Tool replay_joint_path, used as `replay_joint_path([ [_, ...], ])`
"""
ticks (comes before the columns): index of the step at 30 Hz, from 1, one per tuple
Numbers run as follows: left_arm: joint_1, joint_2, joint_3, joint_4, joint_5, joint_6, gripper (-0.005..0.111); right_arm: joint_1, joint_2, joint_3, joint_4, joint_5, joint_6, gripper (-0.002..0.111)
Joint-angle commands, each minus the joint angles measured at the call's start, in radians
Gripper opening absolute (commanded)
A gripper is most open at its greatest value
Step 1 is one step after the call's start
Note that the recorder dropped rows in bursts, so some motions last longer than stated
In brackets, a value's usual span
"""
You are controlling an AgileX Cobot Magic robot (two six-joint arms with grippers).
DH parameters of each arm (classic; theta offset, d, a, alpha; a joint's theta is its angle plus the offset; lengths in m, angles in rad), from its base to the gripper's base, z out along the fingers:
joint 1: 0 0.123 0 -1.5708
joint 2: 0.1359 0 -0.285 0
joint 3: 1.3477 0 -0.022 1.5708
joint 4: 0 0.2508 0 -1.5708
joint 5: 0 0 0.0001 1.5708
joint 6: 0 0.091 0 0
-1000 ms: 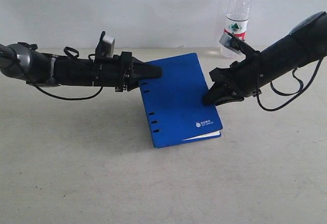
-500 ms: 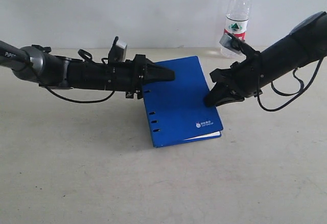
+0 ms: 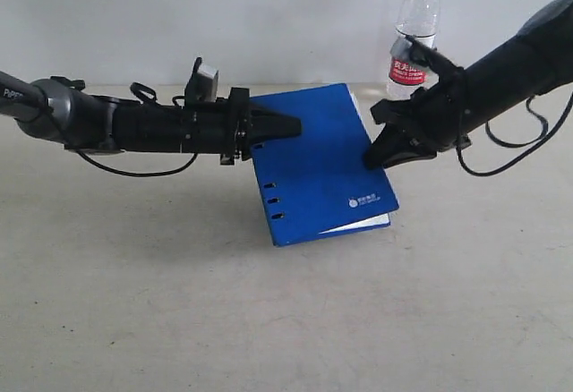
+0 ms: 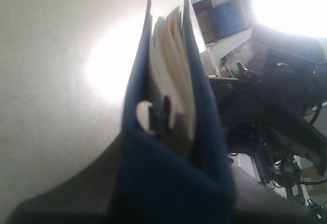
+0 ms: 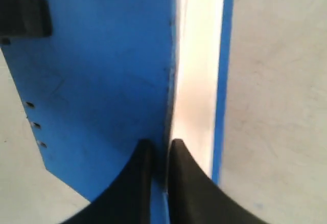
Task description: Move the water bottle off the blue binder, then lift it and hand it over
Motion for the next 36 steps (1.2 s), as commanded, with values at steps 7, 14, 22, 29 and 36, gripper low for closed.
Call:
replay_joint_path([
  [7,0.034,-0.228,0.001,0.252,-0.01,0.05,0.005,-0.139,-0.324,-0.006,-0.546,0.012,0.261,0.0],
  [14,-0.051,-0.471,0.157,0.479,-0.089,-0.003,0.005,-0.139,-0.466,-0.006,-0.594,-0.01,0.317,0.0],
  [22,-0.16,-0.895,0.519,0.451,-0.606,0.002,0.005,-0.139,-0.551,-0.006,-0.645,0.006,0.325,0.0],
  [29,-0.256,-1.28,0.591,0.344,-1.267,0.152,0.005,-0.139,-0.552,-0.006,-0.637,-0.007,0.347,0.0],
  [36,-0.256,-1.281,0.539,0.344,-1.277,0.152,0.005,-0.139,-0.552,-0.006,-0.637,-0.002,0.352,0.0],
])
